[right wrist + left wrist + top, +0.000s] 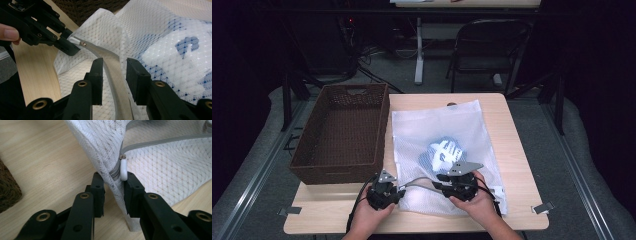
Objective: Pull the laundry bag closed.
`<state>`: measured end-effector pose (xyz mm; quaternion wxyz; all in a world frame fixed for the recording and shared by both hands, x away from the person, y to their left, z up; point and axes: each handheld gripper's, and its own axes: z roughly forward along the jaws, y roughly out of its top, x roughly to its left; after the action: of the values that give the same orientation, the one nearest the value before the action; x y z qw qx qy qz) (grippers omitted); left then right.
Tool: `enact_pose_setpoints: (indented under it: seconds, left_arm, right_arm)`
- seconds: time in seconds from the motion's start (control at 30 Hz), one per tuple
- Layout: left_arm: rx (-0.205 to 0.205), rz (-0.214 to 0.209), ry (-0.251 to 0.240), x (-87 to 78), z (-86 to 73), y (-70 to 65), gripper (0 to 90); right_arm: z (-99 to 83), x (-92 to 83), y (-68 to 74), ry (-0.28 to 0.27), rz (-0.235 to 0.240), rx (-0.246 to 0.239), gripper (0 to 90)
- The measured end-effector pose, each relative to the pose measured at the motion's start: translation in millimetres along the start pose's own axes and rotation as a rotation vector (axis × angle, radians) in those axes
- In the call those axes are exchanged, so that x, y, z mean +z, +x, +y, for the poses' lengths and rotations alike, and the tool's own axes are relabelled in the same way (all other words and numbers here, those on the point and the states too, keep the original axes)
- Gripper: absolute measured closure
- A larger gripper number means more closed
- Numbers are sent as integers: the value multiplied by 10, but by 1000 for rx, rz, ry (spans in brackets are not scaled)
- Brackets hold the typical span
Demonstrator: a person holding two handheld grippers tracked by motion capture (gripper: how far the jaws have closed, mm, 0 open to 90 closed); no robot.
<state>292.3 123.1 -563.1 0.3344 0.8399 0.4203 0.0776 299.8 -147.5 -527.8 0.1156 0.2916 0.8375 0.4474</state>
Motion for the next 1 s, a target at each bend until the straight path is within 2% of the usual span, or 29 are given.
enact_pose_setpoints:
  seconds: [0.17, 0.3, 0.43, 0.57, 1.0]
  left_arm:
    - [10, -15, 4, -14, 8, -3, 806]
    - [11, -10, -9, -13, 10, -4, 824]
    - [8, -30, -18, -25, 20, -5, 844]
    - [21, -31, -15, -39, 32, -7, 850]
    - [25, -32, -53, -76, 63, -10, 862]
  right_arm:
    - [24, 59, 27, 3, 12, -4, 667]
    - [29, 102, 43, 10, 18, 2, 671]
    - [29, 144, 59, 14, 32, 10, 676]
    - [35, 193, 73, 20, 42, 10, 676]
    - [43, 425, 96, 28, 87, 31, 676]
